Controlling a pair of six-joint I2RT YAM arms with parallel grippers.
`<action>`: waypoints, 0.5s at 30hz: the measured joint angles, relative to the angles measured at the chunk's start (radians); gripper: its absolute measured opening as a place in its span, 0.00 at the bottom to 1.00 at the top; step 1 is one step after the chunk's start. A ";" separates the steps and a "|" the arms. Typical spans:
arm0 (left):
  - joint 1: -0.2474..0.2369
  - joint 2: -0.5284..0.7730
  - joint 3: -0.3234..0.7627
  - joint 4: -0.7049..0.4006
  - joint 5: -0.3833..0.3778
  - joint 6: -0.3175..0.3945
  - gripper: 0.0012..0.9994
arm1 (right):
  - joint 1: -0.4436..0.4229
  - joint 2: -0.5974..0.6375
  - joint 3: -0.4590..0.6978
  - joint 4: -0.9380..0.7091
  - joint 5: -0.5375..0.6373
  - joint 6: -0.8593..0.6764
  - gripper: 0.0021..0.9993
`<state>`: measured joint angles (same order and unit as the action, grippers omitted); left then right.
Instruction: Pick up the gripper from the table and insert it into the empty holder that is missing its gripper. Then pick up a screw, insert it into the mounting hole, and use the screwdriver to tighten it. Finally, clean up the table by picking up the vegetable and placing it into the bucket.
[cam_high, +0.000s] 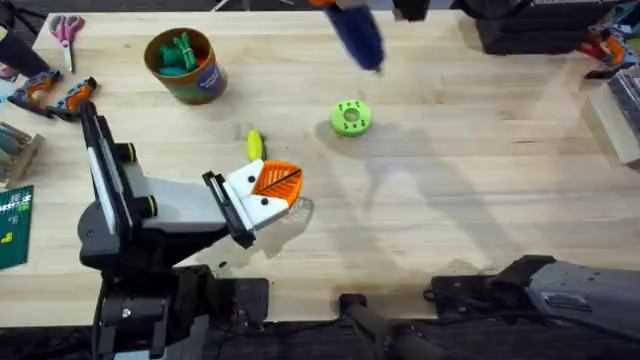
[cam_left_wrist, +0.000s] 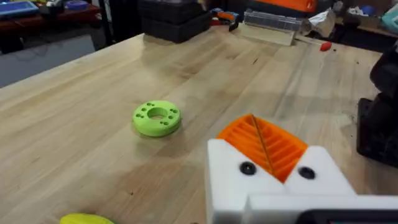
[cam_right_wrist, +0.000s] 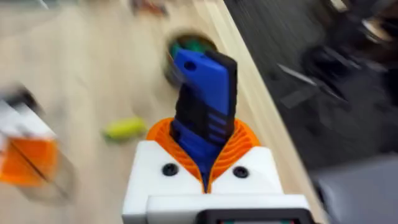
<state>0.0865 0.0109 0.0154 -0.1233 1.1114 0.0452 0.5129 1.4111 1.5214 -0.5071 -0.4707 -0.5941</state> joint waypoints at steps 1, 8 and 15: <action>0.000 0.000 0.000 0.000 0.000 0.000 0.00 | 0.000 0.000 0.000 -0.030 0.053 -0.058 0.02; 0.000 0.000 0.000 0.000 0.000 0.000 0.00 | -0.076 0.056 0.000 -0.124 0.300 -0.364 0.02; 0.000 0.000 0.000 0.000 0.000 0.000 0.00 | -0.215 0.195 0.000 -0.121 0.378 -0.620 0.02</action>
<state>0.0868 0.0109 0.0154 -0.1230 1.1114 0.0452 0.2980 1.6058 1.5215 -0.6277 -0.0932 -1.2143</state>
